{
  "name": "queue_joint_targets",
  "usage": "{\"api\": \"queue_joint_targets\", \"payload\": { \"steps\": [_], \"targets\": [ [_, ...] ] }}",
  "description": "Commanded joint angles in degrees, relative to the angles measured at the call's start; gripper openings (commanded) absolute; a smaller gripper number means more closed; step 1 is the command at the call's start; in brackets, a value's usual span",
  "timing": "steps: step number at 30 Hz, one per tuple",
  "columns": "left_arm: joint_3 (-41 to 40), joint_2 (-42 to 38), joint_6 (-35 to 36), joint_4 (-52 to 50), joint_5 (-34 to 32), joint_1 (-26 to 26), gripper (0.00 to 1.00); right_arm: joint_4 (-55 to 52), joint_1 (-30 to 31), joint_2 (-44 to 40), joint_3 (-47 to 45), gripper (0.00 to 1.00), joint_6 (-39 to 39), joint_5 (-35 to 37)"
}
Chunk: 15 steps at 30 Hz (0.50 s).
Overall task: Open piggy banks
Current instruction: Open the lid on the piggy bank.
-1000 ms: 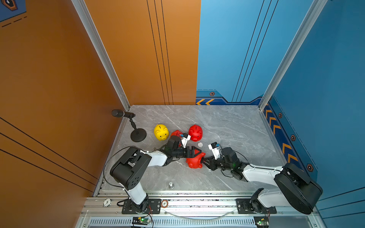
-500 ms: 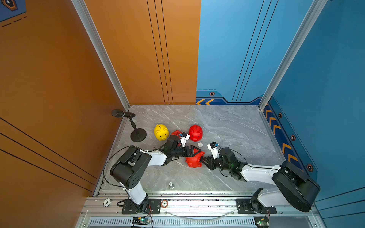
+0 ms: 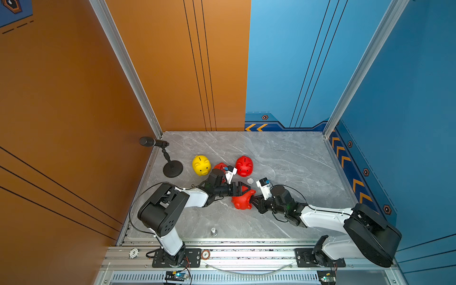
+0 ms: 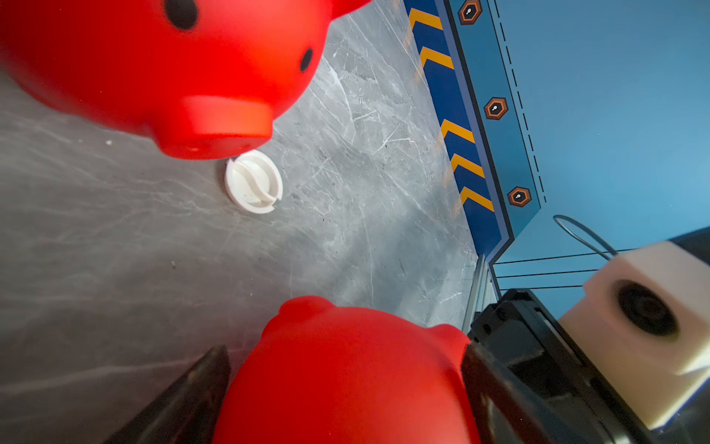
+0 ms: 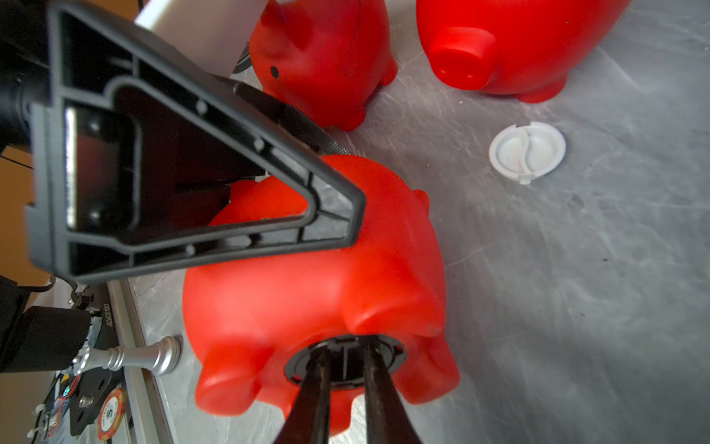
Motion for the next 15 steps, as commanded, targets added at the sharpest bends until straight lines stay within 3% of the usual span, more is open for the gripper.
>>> {"api": "queue_joint_targets", "payload": {
  "steps": [1,8,15],
  "targets": [
    [-3.5,3.7,2.4,-13.1,-3.5,-2.4,0.94,5.1,0.5,3.3,2.1,0.14,-1.0,-2.6],
    [-4.0,3.5,3.1,-13.1,-2.6,-3.0,0.94,9.3,0.9,5.0,1.8,0.14,-2.4,-4.2],
    [-4.2,3.7,3.1,-13.1,-1.9,-3.8,0.94,16.1,1.5,5.8,0.2,0.02,-3.3,-4.9]
  ]
}}
